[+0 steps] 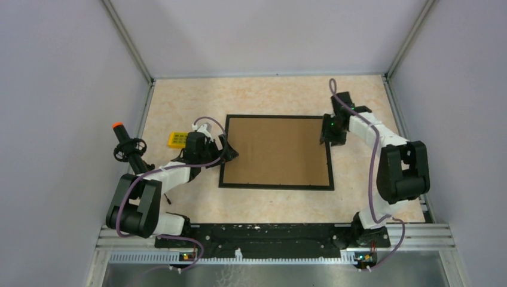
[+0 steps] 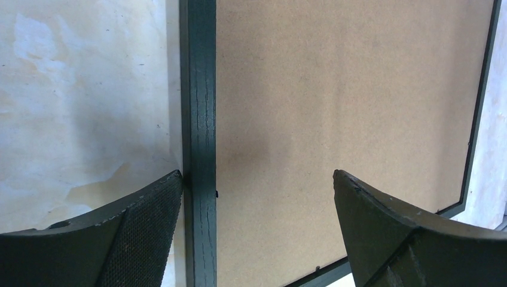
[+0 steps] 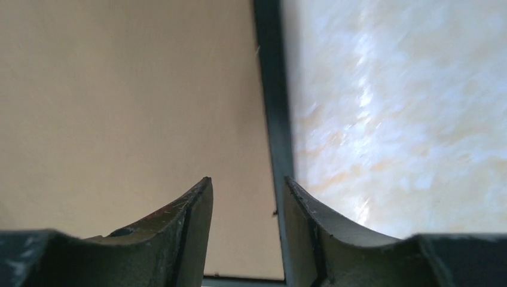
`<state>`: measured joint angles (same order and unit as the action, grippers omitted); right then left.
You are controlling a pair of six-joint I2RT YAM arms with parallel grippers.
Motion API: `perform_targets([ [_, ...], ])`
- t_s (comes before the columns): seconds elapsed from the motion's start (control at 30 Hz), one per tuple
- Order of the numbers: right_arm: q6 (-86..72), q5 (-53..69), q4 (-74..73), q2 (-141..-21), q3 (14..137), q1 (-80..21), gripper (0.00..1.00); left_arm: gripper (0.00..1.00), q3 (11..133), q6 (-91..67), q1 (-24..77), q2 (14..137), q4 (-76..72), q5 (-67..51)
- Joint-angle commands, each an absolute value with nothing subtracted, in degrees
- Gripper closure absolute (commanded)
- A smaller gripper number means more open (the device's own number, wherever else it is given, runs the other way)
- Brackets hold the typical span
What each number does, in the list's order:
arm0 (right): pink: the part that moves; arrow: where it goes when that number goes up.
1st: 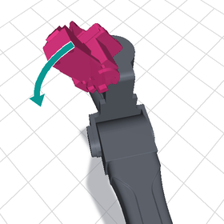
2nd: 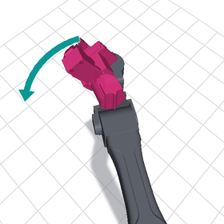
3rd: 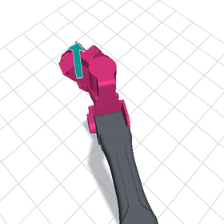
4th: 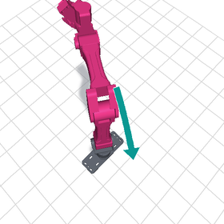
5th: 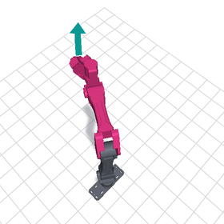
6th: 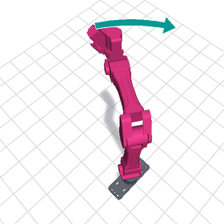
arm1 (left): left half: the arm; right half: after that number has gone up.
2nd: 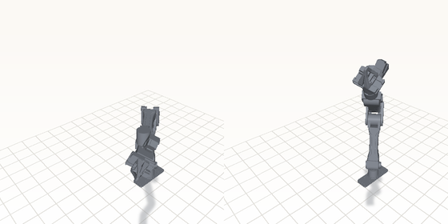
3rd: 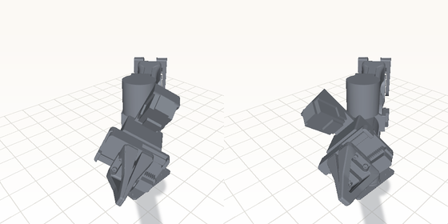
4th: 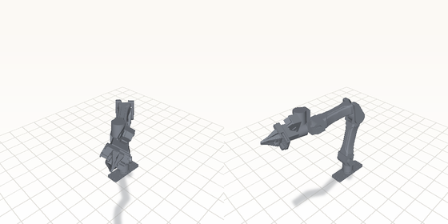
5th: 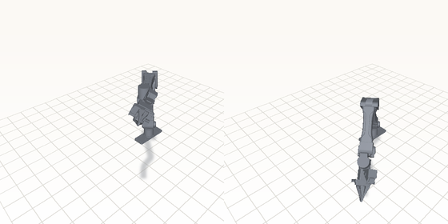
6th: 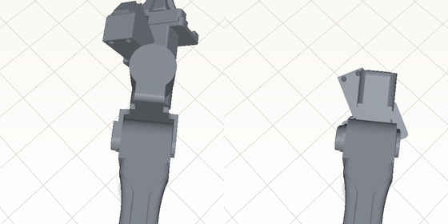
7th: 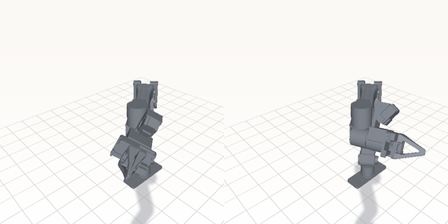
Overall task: Put the photo into the frame
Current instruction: Install the photo frame at the center of the board.
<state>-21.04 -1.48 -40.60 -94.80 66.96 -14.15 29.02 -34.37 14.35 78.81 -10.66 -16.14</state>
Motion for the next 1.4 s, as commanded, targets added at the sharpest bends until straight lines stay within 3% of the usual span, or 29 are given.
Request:
perform_targets([
  [0.0, -20.7, 8.8, -35.7, -95.6, 69.8, -6.5, 0.56, 0.01, 27.5, -34.9, 14.4, 80.1, -9.1, -19.0],
  [0.13, -20.7, 12.2, -31.4, -98.4, 69.1, -2.9, 0.60, 0.01, 27.7, -35.0, 14.3, 80.5, -9.2, -19.4],
  [0.23, -19.9, 13.1, -30.9, -101.6, 70.6, -2.7, 0.73, 0.01, 27.7, -35.0, 14.2, 80.8, -9.3, -19.7],
  [0.8, -19.5, 10.1, -27.8, -110.1, 74.9, -0.7, 0.82, 0.01, 27.5, -35.1, 13.9, 80.9, -9.7, -20.2],
  [1.37, -18.6, 10.2, -29.1, -109.8, 72.1, -2.2, 0.82, 0.01, 27.5, -35.1, 13.6, 81.1, -9.9, -20.8],
])
